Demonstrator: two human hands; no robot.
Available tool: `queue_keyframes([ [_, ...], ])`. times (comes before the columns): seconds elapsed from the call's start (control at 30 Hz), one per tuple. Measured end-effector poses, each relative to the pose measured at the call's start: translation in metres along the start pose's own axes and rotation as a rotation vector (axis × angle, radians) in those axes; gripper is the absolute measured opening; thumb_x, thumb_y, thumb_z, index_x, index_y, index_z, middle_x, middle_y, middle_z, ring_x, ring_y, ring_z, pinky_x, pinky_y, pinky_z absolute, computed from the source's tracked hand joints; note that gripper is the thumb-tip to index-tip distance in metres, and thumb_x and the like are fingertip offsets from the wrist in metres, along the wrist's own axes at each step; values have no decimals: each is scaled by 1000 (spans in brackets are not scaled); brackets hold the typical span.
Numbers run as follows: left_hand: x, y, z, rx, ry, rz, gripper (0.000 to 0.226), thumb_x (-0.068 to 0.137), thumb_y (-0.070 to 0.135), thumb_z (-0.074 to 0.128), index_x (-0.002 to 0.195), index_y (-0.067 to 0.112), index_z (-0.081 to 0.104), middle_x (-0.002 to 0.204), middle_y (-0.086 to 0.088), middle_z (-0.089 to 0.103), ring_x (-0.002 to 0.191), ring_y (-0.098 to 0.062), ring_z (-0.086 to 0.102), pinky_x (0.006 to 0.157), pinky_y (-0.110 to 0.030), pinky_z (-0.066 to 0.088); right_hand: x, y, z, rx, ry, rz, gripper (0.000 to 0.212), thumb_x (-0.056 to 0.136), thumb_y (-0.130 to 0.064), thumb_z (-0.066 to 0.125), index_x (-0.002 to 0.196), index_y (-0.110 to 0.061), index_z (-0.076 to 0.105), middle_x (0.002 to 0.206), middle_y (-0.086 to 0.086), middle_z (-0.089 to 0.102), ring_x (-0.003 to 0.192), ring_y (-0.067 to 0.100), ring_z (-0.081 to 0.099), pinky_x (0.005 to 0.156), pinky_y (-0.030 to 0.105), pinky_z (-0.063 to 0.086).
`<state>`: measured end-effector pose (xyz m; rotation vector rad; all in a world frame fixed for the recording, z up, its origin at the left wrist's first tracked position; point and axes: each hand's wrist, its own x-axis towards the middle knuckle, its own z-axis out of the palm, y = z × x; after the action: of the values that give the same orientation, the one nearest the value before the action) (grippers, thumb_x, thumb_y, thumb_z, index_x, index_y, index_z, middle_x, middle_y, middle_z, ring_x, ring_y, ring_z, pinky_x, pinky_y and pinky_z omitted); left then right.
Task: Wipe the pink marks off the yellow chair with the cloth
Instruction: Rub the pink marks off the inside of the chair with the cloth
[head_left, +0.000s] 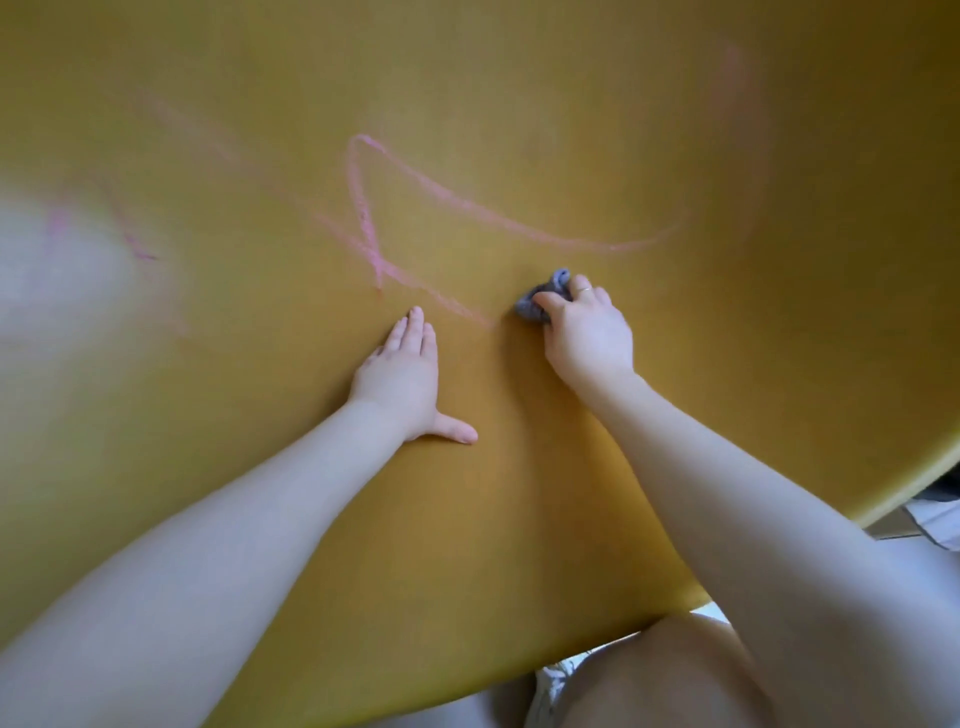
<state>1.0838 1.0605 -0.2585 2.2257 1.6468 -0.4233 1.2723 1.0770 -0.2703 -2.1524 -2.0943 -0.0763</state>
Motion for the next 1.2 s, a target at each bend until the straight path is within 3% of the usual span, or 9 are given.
queue_keyframes([
  [0.13, 0, -3, 3, -15, 4, 9, 133, 60, 73, 64, 149, 5, -7, 156, -8, -19, 145, -18, -9, 116, -32, 13, 6, -4, -1, -10, 32, 134, 29, 88, -8, 43, 112, -12, 59, 119, 14, 46, 100, 32, 44, 64, 31, 29],
  [0.3, 1, -3, 3, -41, 20, 20, 131, 61, 69, 68, 149, 4, -5, 156, -8, -18, 146, -18, -8, 116, -32, 13, -54, -50, 4, 136, -64, -307, 25, 78, -21, 53, 94, -14, 70, 94, 16, 58, 74, 34, 55, 55, 28, 39],
  [0.4, -1, 0, 0, -43, -7, -1, 131, 61, 68, 69, 149, 4, -5, 156, -8, -18, 146, -18, -7, 115, -33, 14, -58, -52, -4, 92, -204, -413, 33, 92, -26, 44, 122, -22, 58, 119, 12, 48, 97, 30, 46, 68, 30, 33],
  [0.53, -1, 7, -9, 83, -58, -21, 132, 62, 73, 63, 148, 1, -6, 156, -13, -17, 146, -23, -5, 117, -33, 7, -25, 2, -17, -15, -126, -240, 35, 94, -20, 43, 125, -30, 56, 121, 10, 46, 106, 30, 42, 73, 33, 30],
  [0.77, 26, 35, -21, 35, 8, 150, 123, 67, 67, 66, 150, 10, -5, 157, -4, -17, 146, -20, -5, 117, -33, 2, -4, 83, -48, 12, 187, 240, 33, 88, -4, 42, 106, -12, 68, 110, 17, 49, 92, 33, 42, 70, 32, 29],
  [0.87, 43, 55, -24, 9, 34, 142, 132, 61, 68, 69, 149, 7, -7, 156, -7, -18, 146, -21, -7, 117, -34, 3, -28, 48, -29, 11, 172, 70, 40, 75, -5, 30, 80, -5, 70, 90, 20, 57, 67, 32, 47, 58, 31, 32],
  [1.0, 51, 57, -22, 8, 52, 139, 135, 58, 71, 69, 149, 7, -8, 156, -7, -19, 146, -20, -8, 117, -34, 5, -37, 49, -28, -131, -64, -185, 34, 81, -5, 43, 101, -12, 69, 107, 19, 56, 81, 33, 49, 66, 34, 37],
  [1.1, 49, 57, -21, 10, 40, 134, 136, 57, 72, 69, 149, 8, -9, 156, -5, -21, 145, -18, -9, 117, -34, 4, -15, 84, -56, -192, 87, -132, 42, 75, -17, 31, 76, -16, 73, 81, 14, 60, 67, 31, 54, 55, 30, 39],
  [1.2, 51, 57, -24, 17, 38, 139, 136, 58, 72, 68, 149, 8, -10, 156, -6, -22, 145, -18, -9, 117, -33, 4, 8, 121, -89, -305, 225, 10, 36, 74, -13, 33, 77, -8, 69, 85, 20, 58, 68, 34, 53, 56, 33, 39],
])
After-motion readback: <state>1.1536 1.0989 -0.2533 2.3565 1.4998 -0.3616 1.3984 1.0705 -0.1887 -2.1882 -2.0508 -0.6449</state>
